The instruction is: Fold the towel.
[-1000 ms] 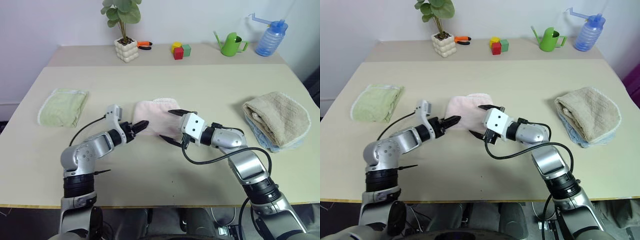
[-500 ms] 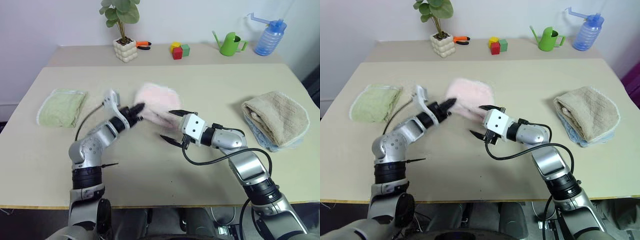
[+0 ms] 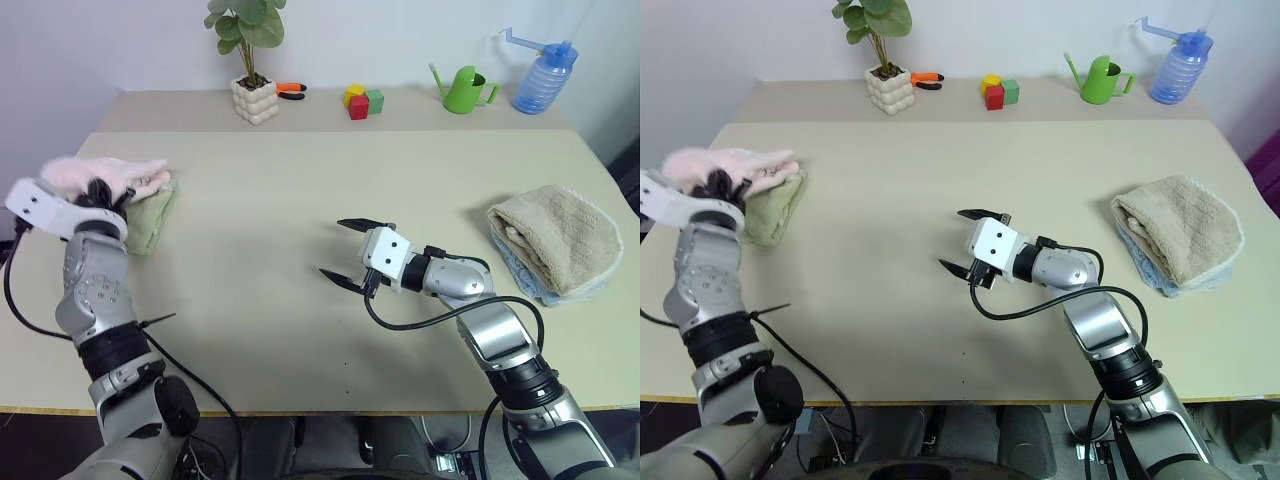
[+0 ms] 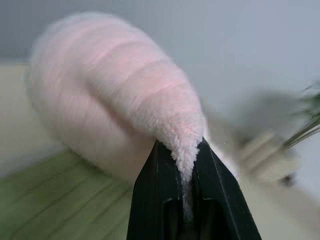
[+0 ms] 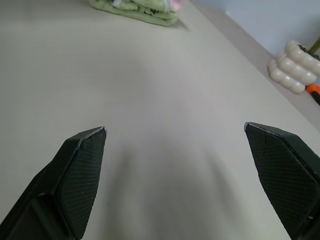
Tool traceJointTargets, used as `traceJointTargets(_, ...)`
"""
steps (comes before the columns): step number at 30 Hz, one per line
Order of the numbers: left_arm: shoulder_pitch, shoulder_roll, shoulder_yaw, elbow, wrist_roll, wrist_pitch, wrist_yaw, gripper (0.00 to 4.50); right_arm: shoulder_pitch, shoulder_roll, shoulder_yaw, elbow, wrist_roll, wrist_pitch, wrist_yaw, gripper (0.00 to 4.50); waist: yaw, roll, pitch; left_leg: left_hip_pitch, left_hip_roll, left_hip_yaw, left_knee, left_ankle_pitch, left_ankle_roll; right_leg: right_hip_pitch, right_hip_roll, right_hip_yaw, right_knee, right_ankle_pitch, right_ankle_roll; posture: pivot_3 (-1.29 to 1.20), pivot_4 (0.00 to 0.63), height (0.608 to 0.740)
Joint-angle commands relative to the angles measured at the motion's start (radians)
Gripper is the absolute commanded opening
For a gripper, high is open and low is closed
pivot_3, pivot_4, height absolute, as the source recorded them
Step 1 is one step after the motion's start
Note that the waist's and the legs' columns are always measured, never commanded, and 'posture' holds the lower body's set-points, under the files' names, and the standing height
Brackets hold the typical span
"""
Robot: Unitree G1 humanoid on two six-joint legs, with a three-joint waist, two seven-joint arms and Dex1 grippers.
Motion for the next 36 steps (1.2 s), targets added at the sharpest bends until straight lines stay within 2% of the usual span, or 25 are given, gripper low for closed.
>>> traceJointTargets(1, 0.029, -0.062, 0.037, -0.095, -0.075, 0.005, 0.095, 0.06, -0.01, -0.002, -0.011, -0.023, 0.003, -0.03, 0.003, 4.5, -0.001, -0.001, 0.0, 0.0, 0.0, 0.0, 0.0, 0.0, 0.0, 0.0, 0.0, 0.0, 0.0, 0.0, 0.0, 0.0, 0.15, 0.732)
traceJointTargets(4, 0.082, -0.095, 0.036, -0.147, -0.116, 0.022, 0.115, 0.06, -0.008, -0.006, -0.012, -0.013, 0.002, -0.039, 0.006, 4.5, -0.006, -0.001, 0.0, 0.0, 0.001, -0.001, 0.0, 0.0, 0.0, 0.0, 0.001, 0.0, 0.0, 0.0, 0.0, 0.0, 0.15, 0.732)
traceJointTargets(5, 0.093, -0.107, 0.036, -0.165, -0.137, 0.021, 0.116, 0.67, -0.008, -0.007, -0.013, -0.01, 0.003, -0.042, 0.008, 4.5, -0.007, -0.001, 0.0, 0.0, 0.001, 0.0, 0.0, 0.0, 0.0, -0.001, 0.001, 0.0, 0.0, 0.0, 0.0, 0.0, 0.15, 0.732)
traceJointTargets(6, 0.106, -0.118, 0.038, -0.185, -0.161, 0.022, 0.12, 1.03, -0.01, -0.008, -0.014, -0.006, 0.003, -0.045, 0.008, 4.5, -0.006, -0.001, 0.0, 0.0, 0.001, 0.0, 0.0, 0.0, 0.0, -0.001, 0.001, 0.0, 0.0, 0.0, 0.0, 0.0, 0.15, 0.732)
traceJointTargets(12, 0.19, -0.117, 0.04, -0.286, -0.169, -0.01, 0.187, 3.99, -0.051, 0.015, -0.033, 0.084, 0.003, -0.058, -0.02, 4.5, -0.004, -0.002, 0.0, 0.0, 0.001, 0.0, 0.0, 0.0, 0.0, -0.001, 0.001, 0.0, 0.0, 0.0, 0.0, 0.0, 0.15, 0.732)
traceJointTargets(15, 0.214, -0.075, 0.033, -0.322, -0.134, -0.043, 0.181, 3.99, -0.07, 0.032, -0.08, 0.147, 0.014, -0.043, -0.071, 4.5, -0.004, -0.002, 0.0, 0.0, 0.001, 0.0, 0.0, 0.0, 0.0, -0.001, 0.001, 0.0, 0.0, 0.0, 0.0, 0.0, 0.15, 0.732)
traceJointTargets(19, 0.26, 0.037, -0.087, -0.367, -0.033, -0.027, 0.077, 3.99, -0.081, 0.032, -0.131, 0.206, 0.011, -0.058, -0.122, 4.5, -0.002, -0.002, 0.0, 0.0, 0.001, 0.0, -0.001, 0.0, 0.0, -0.001, 0.001, 0.0, 0.0, 0.0, 0.0, 0.0, 0.15, 0.732)
traceJointTargets(21, 0.302, 0.171, -0.27, -0.42, 0.061, -0.012, -0.103, 3.99, -0.098, 0.045, -0.165, 0.253, 0.006, -0.043, -0.176, 4.5, -0.003, -0.002, 0.0, 0.0, 0.001, 0.0, -0.001, 0.0, 0.0, -0.001, 0.001, 0.0, 0.001, 0.0, 0.0, 0.0, 0.15, 0.732)
traceJointTargets(23, 0.332, 0.258, -0.407, -0.459, 0.111, -0.014, -0.239, 3.99, -0.107, 0.052, -0.193, 0.289, 0.011, -0.035, -0.209, 4.5, -0.002, -0.002, -0.001, 0.0, 0.001, 0.001, -0.001, 0.0, 0.0, -0.001, 0.001, 0.0, 0.001, 0.0, -0.001, 0.0, 0.15, 0.732)
traceJointTargets(26, 0.373, 0.334, -0.521, -0.462, 0.203, -0.037, -0.331, 3.99, -0.103, 0.04, -0.23, 0.305, 0.033, -0.029, -0.209, 4.5, -0.007, -0.001, -0.001, 0.0, 0.0, 0.002, -0.001, 0.0, 0.0, -0.001, 0.0, 0.002, 0.0, 0.0, -0.001, 0.0, 0.15, 0.732)
traceJointTargets(30, 0.4, 0.343, -0.569, -0.439, 0.263, -0.074, -0.387, 3.99, -0.082, 0.025, -0.276, 0.295, 0.066, -0.001, -0.203, 4.5, -0.028, 0.001, 0.0, 0.0, 0.002, 0.003, -0.005, 0.0, 0.0, -0.004, 0.002, 0.003, 0.0, 0.0, -0.001, 0.0, 0.15, 0.732)
traceJointTargets(36, 0.418, 0.302, -0.593, -0.404, 0.325, -0.114, -0.411, 3.99, -0.008, -0.024, -0.307, 0.229, 0.108, 0.069, -0.152, 4.5, -0.025, 0.001, 0.0, 0.0, 0.002, 0.003, -0.004, -0.003, 0.005, -0.003, 0.002, 0.003, 0.0, 0.0, -0.001, 0.0, 0.15, 0.732)
